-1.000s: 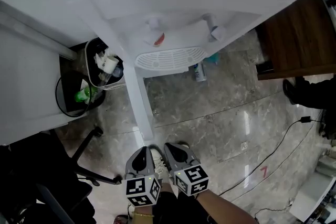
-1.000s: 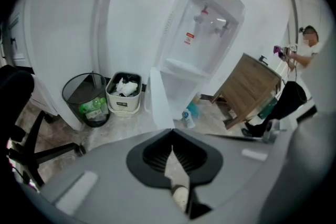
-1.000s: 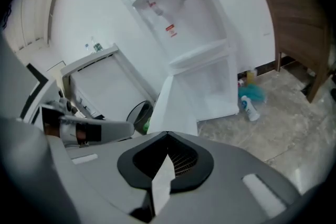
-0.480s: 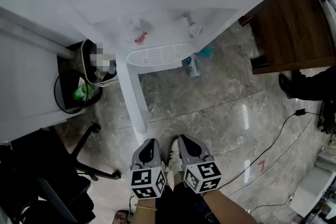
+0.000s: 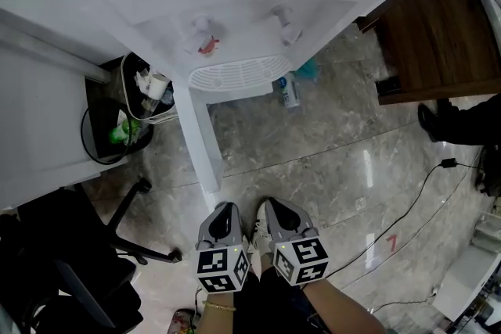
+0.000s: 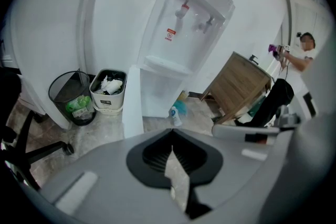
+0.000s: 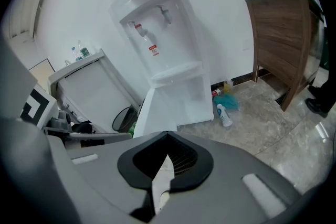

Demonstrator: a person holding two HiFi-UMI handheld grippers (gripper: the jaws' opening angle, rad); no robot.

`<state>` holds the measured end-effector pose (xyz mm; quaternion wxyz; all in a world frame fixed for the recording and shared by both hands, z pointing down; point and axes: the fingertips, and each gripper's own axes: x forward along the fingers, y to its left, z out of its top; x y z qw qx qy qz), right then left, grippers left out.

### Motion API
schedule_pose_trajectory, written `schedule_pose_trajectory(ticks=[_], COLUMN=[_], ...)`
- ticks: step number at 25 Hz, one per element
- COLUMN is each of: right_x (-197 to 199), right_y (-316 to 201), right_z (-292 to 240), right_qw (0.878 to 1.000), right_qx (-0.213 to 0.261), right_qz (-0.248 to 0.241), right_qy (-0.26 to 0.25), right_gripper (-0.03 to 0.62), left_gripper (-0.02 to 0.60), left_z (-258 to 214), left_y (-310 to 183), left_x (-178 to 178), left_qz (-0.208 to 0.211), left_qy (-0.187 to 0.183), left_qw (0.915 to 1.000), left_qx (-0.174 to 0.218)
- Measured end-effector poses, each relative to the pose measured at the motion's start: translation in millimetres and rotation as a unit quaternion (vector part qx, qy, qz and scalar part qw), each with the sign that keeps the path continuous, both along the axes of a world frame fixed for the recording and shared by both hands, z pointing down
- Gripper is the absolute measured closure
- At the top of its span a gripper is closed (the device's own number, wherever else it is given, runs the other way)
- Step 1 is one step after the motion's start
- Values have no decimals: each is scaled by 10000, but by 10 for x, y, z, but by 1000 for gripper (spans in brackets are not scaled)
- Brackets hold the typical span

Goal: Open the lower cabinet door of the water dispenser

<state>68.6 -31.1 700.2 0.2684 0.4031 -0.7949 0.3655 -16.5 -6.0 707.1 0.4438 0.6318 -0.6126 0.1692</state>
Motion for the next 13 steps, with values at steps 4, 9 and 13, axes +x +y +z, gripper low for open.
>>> schedule_pose_trajectory(ticks=[4,9,13], right_x=[-16,-51,-78], right_y=[7,-3,-3], right_z=[-19,-69,-74], right_qw=[10000,9998,9998], right_qx=[43,168,182], right_qz=[-21,-74,-78], right_qy=[24,33,16], right_gripper=[597,597,597], left_gripper=[575,575,575], left_z=[10,19,45], left_y=[12,19,36], left_x=[-7,-47,-73], left_qz=[-44,-49,-64], left_qy=[47,10,2], left_qw=[10000,10000,9999], left_qx=[-28,-47,-80])
